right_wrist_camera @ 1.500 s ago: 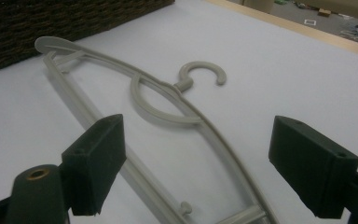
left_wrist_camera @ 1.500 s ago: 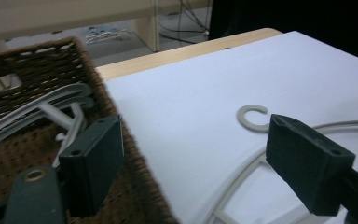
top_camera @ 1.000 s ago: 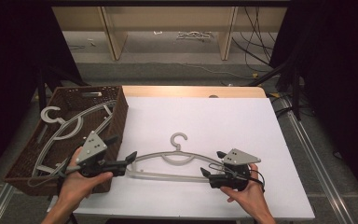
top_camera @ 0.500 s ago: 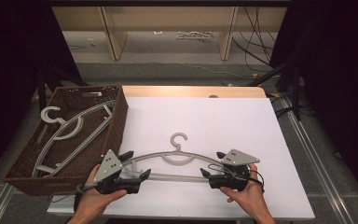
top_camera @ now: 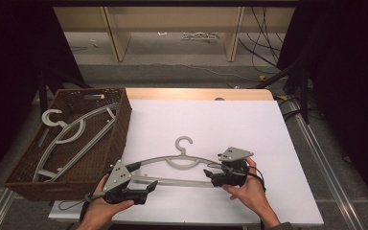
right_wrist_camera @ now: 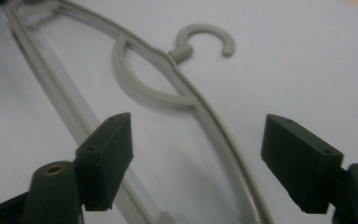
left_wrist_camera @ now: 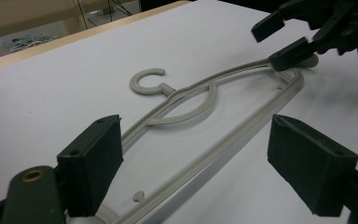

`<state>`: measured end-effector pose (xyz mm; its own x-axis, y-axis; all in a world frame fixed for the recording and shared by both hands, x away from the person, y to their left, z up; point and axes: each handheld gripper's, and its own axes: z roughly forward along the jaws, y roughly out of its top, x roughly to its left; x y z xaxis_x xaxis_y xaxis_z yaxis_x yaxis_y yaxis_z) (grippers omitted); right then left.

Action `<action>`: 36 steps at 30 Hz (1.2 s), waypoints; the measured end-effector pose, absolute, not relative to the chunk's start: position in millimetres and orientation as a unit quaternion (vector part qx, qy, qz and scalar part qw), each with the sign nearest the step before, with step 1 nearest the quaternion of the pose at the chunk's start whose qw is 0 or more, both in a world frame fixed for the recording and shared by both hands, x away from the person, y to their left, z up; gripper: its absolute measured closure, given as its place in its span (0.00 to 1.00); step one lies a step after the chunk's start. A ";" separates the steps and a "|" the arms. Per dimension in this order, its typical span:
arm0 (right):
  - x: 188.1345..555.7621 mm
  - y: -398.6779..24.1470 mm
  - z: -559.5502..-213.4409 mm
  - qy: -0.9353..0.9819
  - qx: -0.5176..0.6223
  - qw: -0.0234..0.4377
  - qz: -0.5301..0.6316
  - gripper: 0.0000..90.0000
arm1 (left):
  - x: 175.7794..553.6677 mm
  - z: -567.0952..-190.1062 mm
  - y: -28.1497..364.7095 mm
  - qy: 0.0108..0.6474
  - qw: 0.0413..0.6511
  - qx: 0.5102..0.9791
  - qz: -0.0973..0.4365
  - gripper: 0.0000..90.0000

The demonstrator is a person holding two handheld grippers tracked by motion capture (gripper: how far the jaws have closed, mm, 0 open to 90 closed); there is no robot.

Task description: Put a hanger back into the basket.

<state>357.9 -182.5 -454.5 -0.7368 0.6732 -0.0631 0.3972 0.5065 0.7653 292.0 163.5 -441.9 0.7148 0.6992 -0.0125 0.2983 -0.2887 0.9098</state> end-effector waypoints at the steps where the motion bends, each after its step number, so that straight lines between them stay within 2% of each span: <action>1: 360.1 -180.4 -455.3 0.856 0.318 0.177 0.368 0.31 | 292.1 -441.9 163.3 0.319 0.505 0.776 0.200 0.20; 11: 407.9 -165.0 -462.2 0.885 0.323 0.143 0.305 0.33 | 293.2 -441.9 163.8 0.313 0.502 0.779 0.206 0.20; 21: 427.5 -153.0 -466.6 0.917 0.303 0.112 0.234 0.55 | 292.9 -442.3 162.7 0.308 0.499 0.784 0.202 0.21; 23: 428.4 -150.3 -467.9 0.923 0.298 0.109 0.215 0.56 | 293.0 -442.2 162.8 0.308 0.498 0.785 0.203 0.21; 28: 429.5 -144.2 -465.7 0.932 0.291 0.092 0.197 0.71 | 293.3 -443.5 161.6 0.309 0.496 0.787 0.198 0.22; 36: 436.8 -137.5 -462.9 0.938 0.296 0.070 0.166 0.72 | 293.2 -443.7 160.8 0.315 0.497 0.786 0.192 0.22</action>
<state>436.8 -137.5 -462.9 -0.8155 0.5779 -0.0332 0.5312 0.7699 0.3538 293.2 160.8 -443.7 0.7286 0.6848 -0.0111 0.3040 -0.3088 0.9012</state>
